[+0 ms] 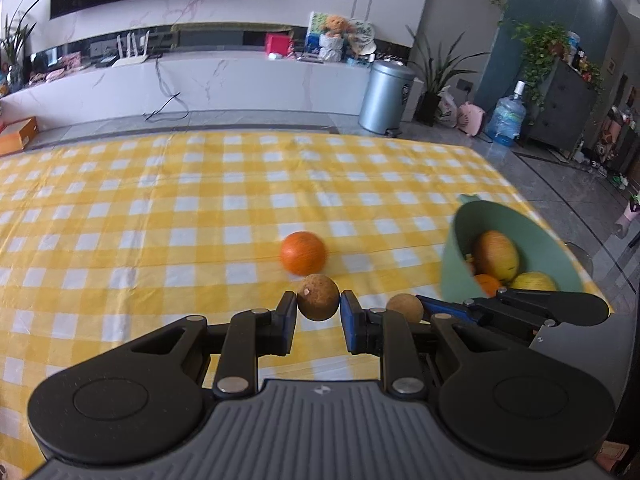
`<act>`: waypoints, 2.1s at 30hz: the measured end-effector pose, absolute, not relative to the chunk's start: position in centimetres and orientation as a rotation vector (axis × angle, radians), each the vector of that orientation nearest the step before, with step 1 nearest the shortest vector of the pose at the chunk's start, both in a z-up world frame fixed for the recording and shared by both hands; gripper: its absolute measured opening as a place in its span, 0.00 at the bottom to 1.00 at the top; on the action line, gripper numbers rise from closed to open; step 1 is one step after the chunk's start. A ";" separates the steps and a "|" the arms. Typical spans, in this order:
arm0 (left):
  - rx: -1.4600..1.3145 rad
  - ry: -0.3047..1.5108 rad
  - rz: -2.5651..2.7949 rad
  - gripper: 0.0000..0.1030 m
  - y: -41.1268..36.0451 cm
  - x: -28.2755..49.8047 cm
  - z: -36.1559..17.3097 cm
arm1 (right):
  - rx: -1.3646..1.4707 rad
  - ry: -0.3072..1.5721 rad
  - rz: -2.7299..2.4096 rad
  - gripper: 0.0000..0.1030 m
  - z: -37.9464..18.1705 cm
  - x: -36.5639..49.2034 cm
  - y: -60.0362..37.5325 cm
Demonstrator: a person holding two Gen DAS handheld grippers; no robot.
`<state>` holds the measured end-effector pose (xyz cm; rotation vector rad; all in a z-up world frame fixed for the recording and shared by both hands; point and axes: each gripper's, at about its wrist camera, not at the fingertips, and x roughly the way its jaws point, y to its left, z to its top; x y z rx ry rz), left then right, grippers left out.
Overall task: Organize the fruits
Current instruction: 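Carry both longans in both grippers over the colander, then open both grippers to drop the longans into the colander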
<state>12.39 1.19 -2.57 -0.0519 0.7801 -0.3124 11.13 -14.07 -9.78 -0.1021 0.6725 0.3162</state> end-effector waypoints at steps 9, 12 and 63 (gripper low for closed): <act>-0.009 0.735 -0.377 0.25 -3.2 10.5 -0.6 | -0.092 0.589 0.226 0.21 -6.5 8.1 -18.6; -0.001 0.733 -0.401 0.25 -4.6 10.2 -0.2 | -0.097 0.575 0.193 0.21 -5.7 7.3 -20.3; -0.003 0.921 -0.595 0.25 -16.0 15.1 -5.9 | 0.096 0.801 0.015 0.22 -9.5 9.8 -30.3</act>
